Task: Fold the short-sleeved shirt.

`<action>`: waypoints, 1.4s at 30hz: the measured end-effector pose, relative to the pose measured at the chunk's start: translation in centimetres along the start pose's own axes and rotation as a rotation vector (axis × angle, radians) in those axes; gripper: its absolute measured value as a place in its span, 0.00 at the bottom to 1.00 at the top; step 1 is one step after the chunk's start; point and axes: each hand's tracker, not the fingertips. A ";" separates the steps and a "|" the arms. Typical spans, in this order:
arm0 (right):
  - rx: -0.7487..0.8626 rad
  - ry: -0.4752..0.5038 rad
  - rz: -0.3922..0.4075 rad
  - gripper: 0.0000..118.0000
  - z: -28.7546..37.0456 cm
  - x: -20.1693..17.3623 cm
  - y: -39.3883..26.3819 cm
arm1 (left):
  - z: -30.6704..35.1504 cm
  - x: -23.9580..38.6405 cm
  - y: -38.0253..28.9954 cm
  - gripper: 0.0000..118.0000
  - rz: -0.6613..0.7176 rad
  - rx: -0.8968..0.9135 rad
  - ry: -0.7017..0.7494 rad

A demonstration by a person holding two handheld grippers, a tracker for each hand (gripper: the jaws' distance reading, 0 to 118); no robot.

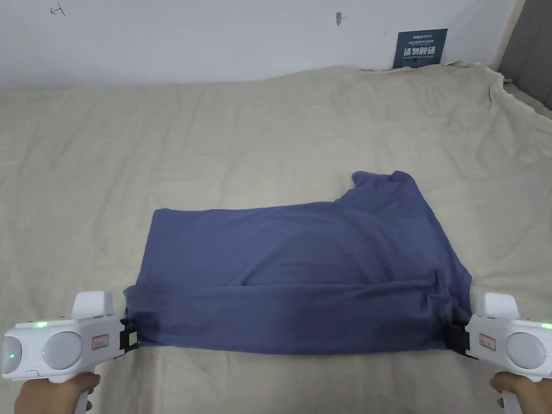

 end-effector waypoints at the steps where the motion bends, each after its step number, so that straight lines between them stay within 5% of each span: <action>1: -0.016 0.051 -0.024 0.10 0.0 0.3 -0.2 | -0.1 -0.1 -0.2 0.04 0.005 -0.002 0.001; 3: -0.001 0.082 -0.091 0.03 0.8 0.9 -0.8 | -0.3 -0.5 -0.5 0.04 0.017 -0.005 0.002; 18: 0.088 0.118 -0.033 0.02 8.9 1.7 -5.4 | 4.9 -2.5 -7.1 0.04 0.070 0.009 -0.006; 34: -0.021 0.023 -0.032 0.03 5.4 0.3 -8.8 | 1.5 -1.5 -11.0 0.05 0.099 -0.092 0.069; 35: -0.022 0.023 -0.025 0.05 5.8 0.4 -8.6 | 1.7 -1.3 -10.9 0.08 0.095 -0.093 0.074; 36: -0.017 0.017 -0.022 0.14 6.5 0.2 -8.3 | 2.1 -1.1 -10.6 0.22 0.101 -0.095 0.076; 38: 0.033 0.012 -0.001 0.48 8.3 -0.2 -7.6 | 3.3 -0.8 -9.8 0.57 0.110 -0.099 0.084; 39: 0.073 0.027 0.014 0.74 9.6 -0.5 -6.9 | 4.1 -0.7 -9.4 0.77 0.116 -0.075 0.078; 40: 0.112 0.033 0.021 0.83 10.6 -0.9 -6.3 | 4.9 -0.5 -8.9 0.86 0.116 -0.040 0.080; 42: 0.216 0.056 0.032 0.84 13.3 -1.7 -4.7 | 7.0 0.1 -7.3 0.89 0.102 0.054 0.086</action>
